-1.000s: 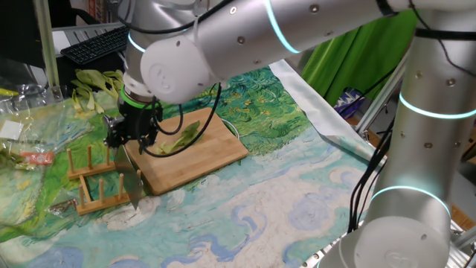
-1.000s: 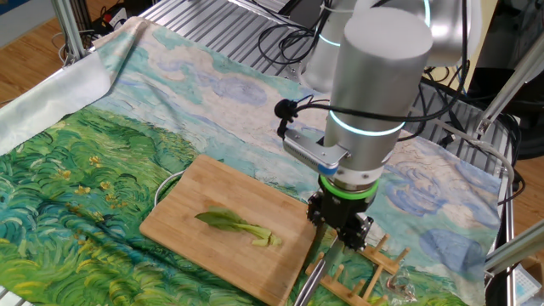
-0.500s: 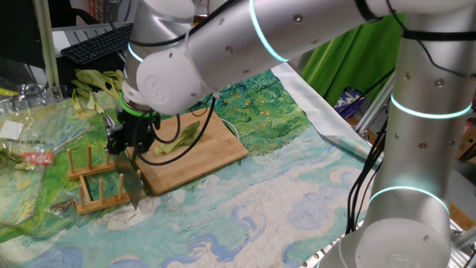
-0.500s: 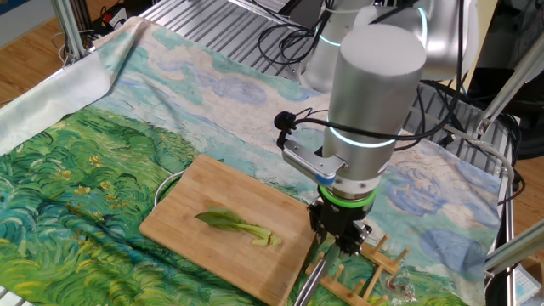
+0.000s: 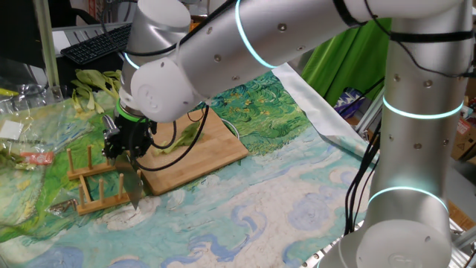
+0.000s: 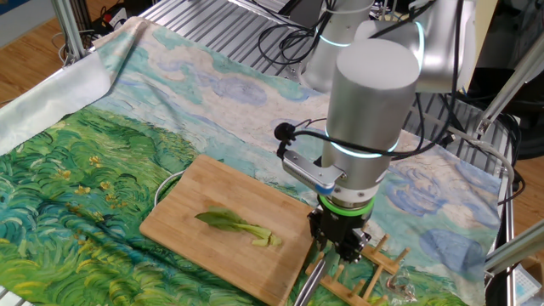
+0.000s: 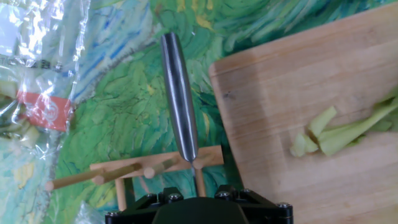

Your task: Chop the pakchoi

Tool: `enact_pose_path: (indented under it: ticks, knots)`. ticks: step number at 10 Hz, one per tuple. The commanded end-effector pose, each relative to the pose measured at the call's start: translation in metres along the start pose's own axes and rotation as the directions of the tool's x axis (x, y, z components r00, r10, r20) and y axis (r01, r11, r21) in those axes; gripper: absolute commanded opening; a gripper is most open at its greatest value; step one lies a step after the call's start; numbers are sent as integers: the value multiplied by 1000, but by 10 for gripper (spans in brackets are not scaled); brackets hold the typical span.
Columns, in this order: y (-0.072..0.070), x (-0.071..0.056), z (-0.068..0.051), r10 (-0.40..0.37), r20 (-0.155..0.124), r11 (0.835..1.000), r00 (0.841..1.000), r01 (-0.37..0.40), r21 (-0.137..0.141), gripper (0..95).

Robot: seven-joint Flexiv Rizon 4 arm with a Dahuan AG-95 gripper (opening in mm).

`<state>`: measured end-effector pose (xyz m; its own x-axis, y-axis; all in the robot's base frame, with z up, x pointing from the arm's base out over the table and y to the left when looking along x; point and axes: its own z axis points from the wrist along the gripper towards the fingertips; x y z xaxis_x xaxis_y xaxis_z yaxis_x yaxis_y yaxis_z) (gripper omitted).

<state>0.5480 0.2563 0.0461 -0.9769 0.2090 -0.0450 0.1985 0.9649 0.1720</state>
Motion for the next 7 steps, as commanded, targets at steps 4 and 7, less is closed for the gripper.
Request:
enact_pose_path:
  ticks: [4,7]
  knots:
    - [1,0,2,-16,3,1000,1000,16,-2,380]
    - [1,0,2,-19,2,1000,1000,19,-4,190]
